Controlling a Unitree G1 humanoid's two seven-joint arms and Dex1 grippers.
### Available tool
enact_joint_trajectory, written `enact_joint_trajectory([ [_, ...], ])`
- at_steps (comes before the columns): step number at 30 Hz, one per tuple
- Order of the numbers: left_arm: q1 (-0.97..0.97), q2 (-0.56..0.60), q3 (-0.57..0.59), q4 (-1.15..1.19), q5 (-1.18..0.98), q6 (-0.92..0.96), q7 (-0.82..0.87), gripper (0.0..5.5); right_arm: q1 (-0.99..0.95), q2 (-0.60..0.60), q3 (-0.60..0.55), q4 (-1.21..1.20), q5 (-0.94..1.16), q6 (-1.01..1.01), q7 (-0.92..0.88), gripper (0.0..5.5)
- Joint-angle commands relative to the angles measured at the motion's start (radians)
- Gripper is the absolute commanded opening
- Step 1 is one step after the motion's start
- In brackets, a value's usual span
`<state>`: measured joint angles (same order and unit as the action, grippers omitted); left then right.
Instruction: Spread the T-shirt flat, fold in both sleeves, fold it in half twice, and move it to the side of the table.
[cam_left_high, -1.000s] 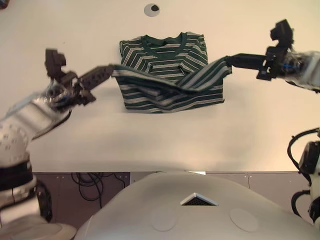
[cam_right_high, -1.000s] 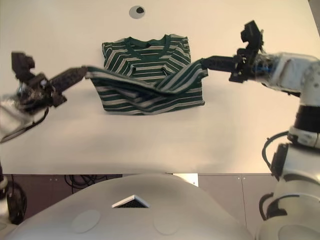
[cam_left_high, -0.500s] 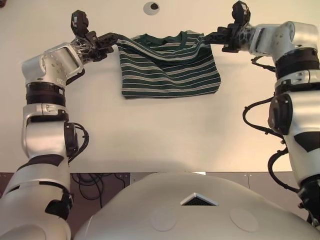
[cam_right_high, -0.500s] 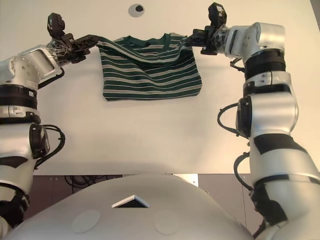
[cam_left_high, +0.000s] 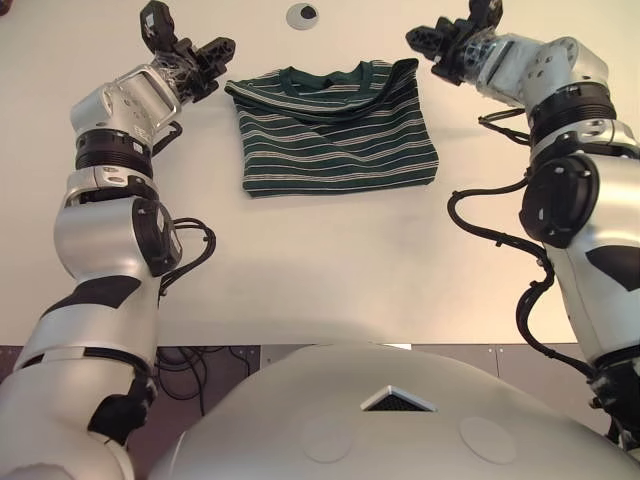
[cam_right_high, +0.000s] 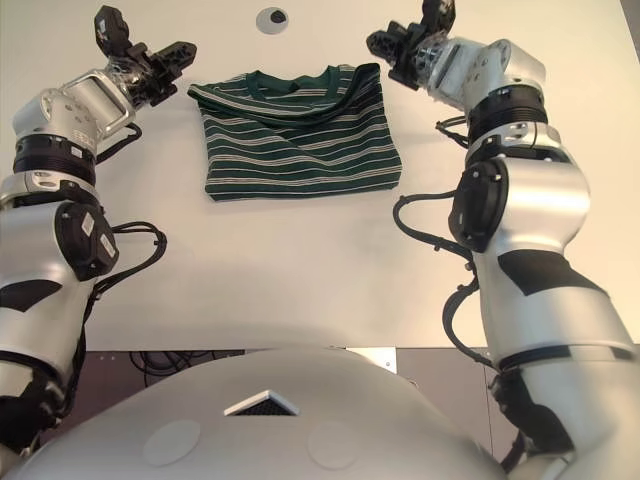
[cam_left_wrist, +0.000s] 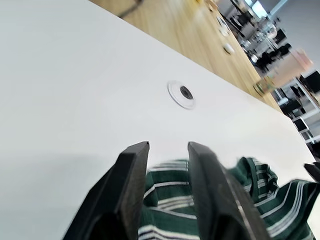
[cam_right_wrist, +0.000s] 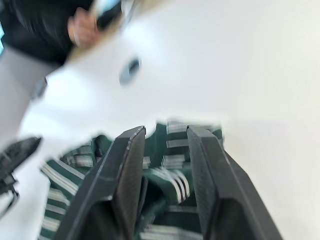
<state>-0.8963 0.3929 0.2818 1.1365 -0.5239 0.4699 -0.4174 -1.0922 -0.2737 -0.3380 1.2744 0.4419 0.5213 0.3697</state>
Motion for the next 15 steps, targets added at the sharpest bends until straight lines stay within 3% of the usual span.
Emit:
enact_joint_trajectory([
  [1,-0.067,0.006,0.089,0.064,0.005,-0.140,0.143,1.38,-0.058,0.032,-0.116,0.019,0.054,-0.144,-0.139,1.44],
  [3,-0.067,0.012,0.075,0.059,0.050,-0.198,0.151,1.38,-0.060,0.032,-0.091,0.014,0.008,-0.182,-0.121,1.44],
  [6,-0.029,0.005,0.011,-0.070,0.096,-0.203,-0.002,1.38,-0.020,0.020,0.115,-0.063,-0.165,-0.267,0.183,1.44],
  [8,0.080,-0.004,-0.067,-0.314,0.090,-0.129,-0.129,1.38,0.058,-0.010,0.223,-0.187,-0.212,-0.287,0.431,1.44],
  [11,0.329,0.013,-0.178,-0.841,-0.010,0.065,-0.231,1.38,0.186,-0.072,0.299,-0.423,-0.167,-0.157,0.702,1.44],
  [15,0.536,0.057,-0.304,-1.153,-0.032,0.175,-0.286,1.38,0.325,-0.165,0.410,-0.671,-0.154,-0.021,0.919,1.44],
])
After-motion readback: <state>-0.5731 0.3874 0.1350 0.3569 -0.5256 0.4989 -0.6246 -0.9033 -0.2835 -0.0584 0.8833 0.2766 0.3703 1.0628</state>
